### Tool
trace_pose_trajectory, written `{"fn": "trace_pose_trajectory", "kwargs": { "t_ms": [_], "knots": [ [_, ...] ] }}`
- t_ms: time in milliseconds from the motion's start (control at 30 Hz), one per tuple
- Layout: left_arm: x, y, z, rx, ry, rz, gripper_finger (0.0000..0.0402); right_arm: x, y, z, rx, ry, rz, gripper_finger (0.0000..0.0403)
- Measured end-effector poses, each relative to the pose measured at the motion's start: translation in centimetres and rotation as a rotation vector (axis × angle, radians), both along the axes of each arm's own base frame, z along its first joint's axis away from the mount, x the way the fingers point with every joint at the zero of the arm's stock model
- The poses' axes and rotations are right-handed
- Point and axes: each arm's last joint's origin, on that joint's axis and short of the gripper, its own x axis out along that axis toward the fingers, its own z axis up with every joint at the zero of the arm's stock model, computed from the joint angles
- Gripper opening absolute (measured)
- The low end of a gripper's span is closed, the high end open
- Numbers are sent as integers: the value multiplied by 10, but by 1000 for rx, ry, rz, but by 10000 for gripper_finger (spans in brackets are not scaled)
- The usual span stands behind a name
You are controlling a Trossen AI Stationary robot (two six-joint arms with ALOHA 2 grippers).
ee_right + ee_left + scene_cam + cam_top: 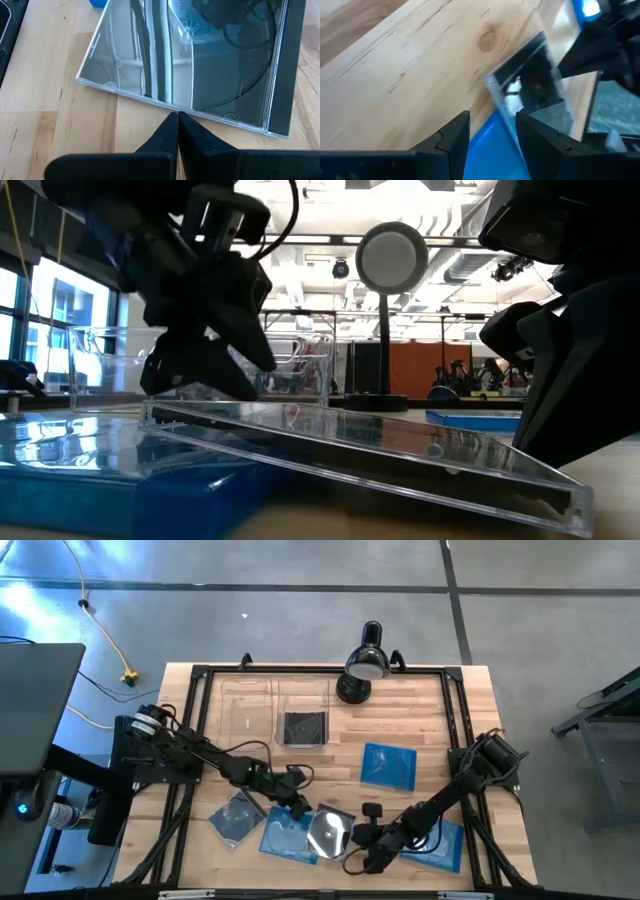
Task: Pick & place jewel cases by type
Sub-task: Put the right black CD case into the right transparent bin
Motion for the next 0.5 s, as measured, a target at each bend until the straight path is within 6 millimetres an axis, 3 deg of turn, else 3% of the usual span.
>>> {"fn": "trace_pose_trajectory", "kwargs": {
  "t_ms": [233,500],
  "knots": [
    [0,2,-1,2,15,8,159,4,-5,0,8,-1,-12,0],
    [5,-2,-20,-41,53,-20,159,15,-17,1,9,-14,-33,0]
  ]
}}
